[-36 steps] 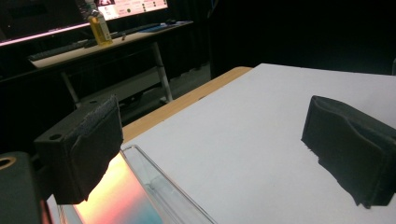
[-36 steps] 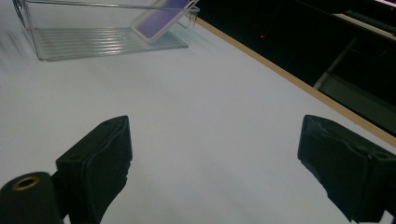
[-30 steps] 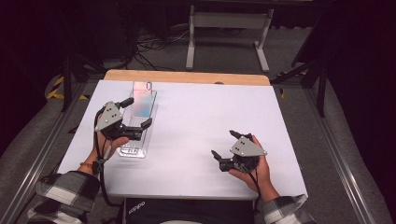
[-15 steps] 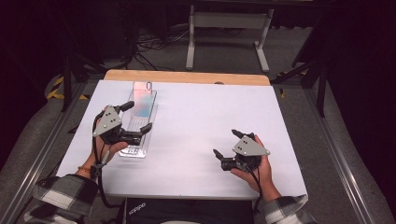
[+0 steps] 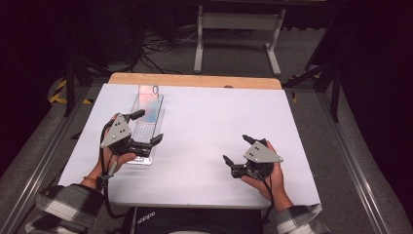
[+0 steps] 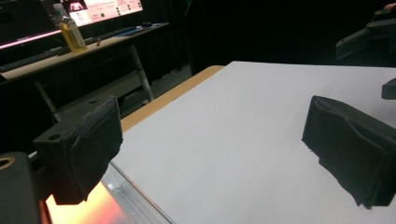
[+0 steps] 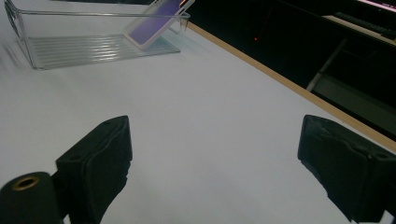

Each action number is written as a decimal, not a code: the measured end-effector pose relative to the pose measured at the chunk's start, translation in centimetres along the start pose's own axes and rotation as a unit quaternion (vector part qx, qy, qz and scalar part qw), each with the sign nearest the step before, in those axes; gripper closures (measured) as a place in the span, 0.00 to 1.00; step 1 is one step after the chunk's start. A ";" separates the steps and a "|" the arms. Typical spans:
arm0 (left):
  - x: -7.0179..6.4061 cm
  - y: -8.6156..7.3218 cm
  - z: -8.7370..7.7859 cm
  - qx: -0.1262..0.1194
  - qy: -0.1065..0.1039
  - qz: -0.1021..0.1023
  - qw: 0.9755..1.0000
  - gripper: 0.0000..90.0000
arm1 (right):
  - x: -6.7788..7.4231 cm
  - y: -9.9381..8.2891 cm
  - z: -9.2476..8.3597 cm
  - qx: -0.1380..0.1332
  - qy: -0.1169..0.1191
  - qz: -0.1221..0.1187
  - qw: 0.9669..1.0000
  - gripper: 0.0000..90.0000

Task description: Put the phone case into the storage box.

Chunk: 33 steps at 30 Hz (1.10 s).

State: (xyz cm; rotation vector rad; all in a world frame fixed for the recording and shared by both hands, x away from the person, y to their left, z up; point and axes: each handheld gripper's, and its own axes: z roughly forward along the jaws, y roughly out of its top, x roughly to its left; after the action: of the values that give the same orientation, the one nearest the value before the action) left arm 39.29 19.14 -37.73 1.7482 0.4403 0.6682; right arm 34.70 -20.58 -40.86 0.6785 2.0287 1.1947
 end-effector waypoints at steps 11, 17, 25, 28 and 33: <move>-0.9 0.0 0.0 -0.001 -0.011 0.004 1.000 0.06 | -0.4 0.1 -0.3 -0.003 -0.007 0.006 1.000 0.12; -1.2 0.0 -0.1 -0.001 -0.013 0.009 1.000 0.06 | -0.3 0.1 -0.3 -0.004 -0.008 0.006 1.000 0.12; -1.9 -0.4 0.1 0.005 -0.019 0.013 1.000 0.06 | -0.3 0.2 -0.4 -0.007 -0.008 0.006 1.000 0.12; -2.3 -0.6 0.2 0.006 -0.023 0.012 1.000 0.06 | -0.2 0.3 -0.4 -0.008 -0.007 0.005 1.000 0.12; -2.5 -0.6 0.2 0.005 -0.024 0.013 1.000 0.06 | 0.0 0.3 -0.4 -0.007 -0.005 0.003 1.000 0.11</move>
State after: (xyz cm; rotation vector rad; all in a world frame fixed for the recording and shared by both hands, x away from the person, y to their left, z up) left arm 37.55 17.61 -38.91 1.7789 0.3899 0.6424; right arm 34.41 -20.66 -40.46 0.6825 2.0108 1.2053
